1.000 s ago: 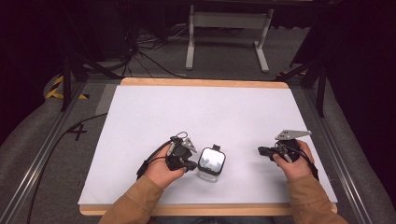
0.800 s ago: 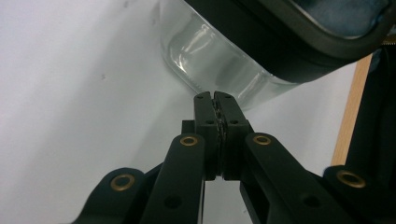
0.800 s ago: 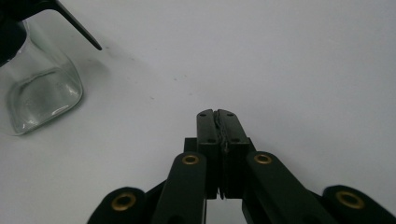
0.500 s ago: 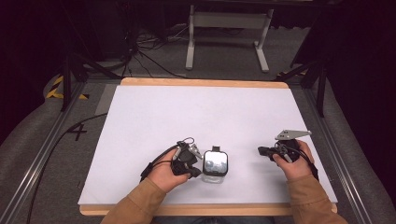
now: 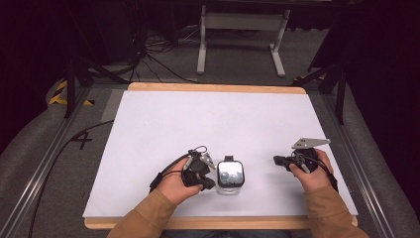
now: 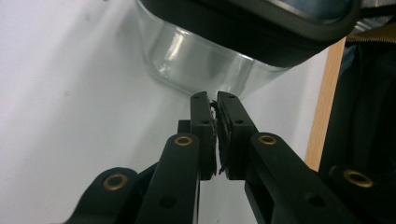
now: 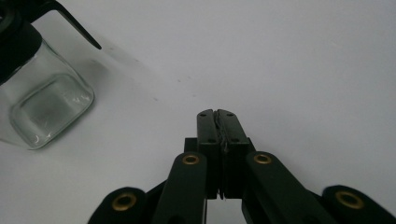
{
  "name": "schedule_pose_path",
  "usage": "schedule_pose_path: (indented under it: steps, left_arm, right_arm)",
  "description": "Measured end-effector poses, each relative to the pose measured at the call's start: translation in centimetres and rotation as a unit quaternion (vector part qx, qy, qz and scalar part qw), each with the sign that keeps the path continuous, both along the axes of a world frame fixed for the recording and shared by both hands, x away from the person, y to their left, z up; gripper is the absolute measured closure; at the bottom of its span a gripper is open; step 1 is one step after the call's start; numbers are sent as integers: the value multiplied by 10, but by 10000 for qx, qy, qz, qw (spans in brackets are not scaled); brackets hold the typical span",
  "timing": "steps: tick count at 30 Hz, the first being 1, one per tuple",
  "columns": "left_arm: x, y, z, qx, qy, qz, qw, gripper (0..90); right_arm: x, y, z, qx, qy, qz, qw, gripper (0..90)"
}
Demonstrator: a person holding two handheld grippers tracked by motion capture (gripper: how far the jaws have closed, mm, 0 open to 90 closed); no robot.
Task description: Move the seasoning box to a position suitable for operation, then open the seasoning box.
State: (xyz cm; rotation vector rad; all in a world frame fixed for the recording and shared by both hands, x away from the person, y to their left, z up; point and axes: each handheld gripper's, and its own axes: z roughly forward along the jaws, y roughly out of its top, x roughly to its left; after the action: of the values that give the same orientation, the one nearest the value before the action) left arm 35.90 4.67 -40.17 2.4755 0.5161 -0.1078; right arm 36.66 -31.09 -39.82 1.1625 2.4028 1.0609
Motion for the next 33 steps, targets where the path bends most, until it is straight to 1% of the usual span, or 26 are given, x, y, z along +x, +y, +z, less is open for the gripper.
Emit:
schedule_pose_path:
  steps: [2, 4, 5, 6, 7, 8, 9, 10, 11, 12, 14, 15, 17, 20, 21, 22, 23, 24, 25, 26, 27, 29, 30, 31, 32, 33]
  left_arm:
    - [2, 8, 7, -231, -82, 136, 9996, 840]
    - [6, 23, 18, -387, -225, 298, 9986, 819]
    - [6, 23, 18, -387, -225, 298, 9986, 816]
    - [7, 31, 23, -540, -234, 455, 9972, 812]
    - [7, 31, 23, -540, -234, 455, 9972, 809]
    - [9, 37, 27, -615, -241, 536, 9964, 809]
    - [10, 41, 29, -651, -277, 608, 9956, 805]
    - [10, 49, 33, -701, -304, 773, 9941, 798]
    - [10, 49, 33, -701, -304, 773, 9941, 793]
    - [11, 57, 37, -827, -341, 893, 9920, 790]
    - [11, 64, 41, -877, -366, 975, 9907, 784]
    - [11, 64, 41, -877, -366, 975, 9907, 782]
    - [11, 74, 46, -951, -385, 1082, 9888, 778]
    - [12, 87, 51, -997, -417, 1289, 9858, 767]
    - [12, 90, 52, -984, -439, 1330, 9852, 763]
    - [13, 97, 54, -1033, -493, 1395, 9836, 757]
    - [13, 97, 54, -1033, -493, 1395, 9836, 756]
    - [13, 101, 56, -1057, -496, 1457, 9824, 756]
    - [13, 103, 56, -1075, -511, 1498, 9815, 757]
    - [13, 105, 56, -1095, -505, 1527, 9809, 757]
    - [12, 108, 57, -1102, -502, 1561, 9803, 757]
    - [12, 109, 58, -1091, -491, 1565, 9804, 757]
    - [12, 111, 59, -1074, -520, 1513, 9813, 757]
    - [12, 111, 59, -1074, -520, 1513, 9813, 757]
    - [12, 112, 60, -1106, -526, 1544, 9804, 756]
    - [12, 112, 60, -1106, -526, 1544, 9804, 756]
  right_arm:
    - [0, 1, 1, 96, 1, 104, 9999, 897]
    - [-2, 6, 3, 256, 10, 366, 9990, 899]
    - [-2, 6, 3, 256, 10, 366, 9990, 899]
    - [-3, 9, 5, 336, 11, 465, 9984, 899]
    - [-3, 9, 5, 336, 11, 465, 9984, 899]
    - [-3, 11, 6, 383, -5, 513, 9979, 899]
    - [-4, 14, 9, 475, -13, 604, 9970, 899]
    - [-6, 22, 14, 595, -20, 760, 9953, 899]
    - [-6, 22, 14, 595, -20, 760, 9953, 899]
    - [-7, 29, 19, 611, -94, 926, 9938, 899]
    - [-8, 34, 24, 684, -136, 1021, 9923, 900]
    - [-8, 34, 24, 684, -136, 1021, 9923, 900]
    - [-6, 40, 30, 716, -160, 1140, 9908, 900]
    - [-3, 47, 38, 693, -205, 1274, 9892, 900]
    - [-2, 51, 43, 650, -227, 1338, 9886, 900]
    - [1, 56, 49, 566, -276, 1422, 9878, 900]
    - [1, 56, 49, 566, -276, 1422, 9878, 900]
    - [2, 58, 52, 529, -285, 1453, 9876, 900]
    - [5, 64, 60, 434, -296, 1516, 9870, 900]
    - [5, 64, 60, 434, -296, 1516, 9870, 900]
    - [7, 69, 67, 379, -299, 1576, 9863, 900]
    - [8, 70, 69, 360, -290, 1588, 9862, 900]
    - [11, 75, 75, 258, -296, 1654, 9854, 900]
    - [12, 77, 77, 204, -304, 1695, 9849, 900]
    - [13, 79, 79, 143, -293, 1729, 9844, 900]
    - [13, 79, 79, 143, -293, 1729, 9844, 900]
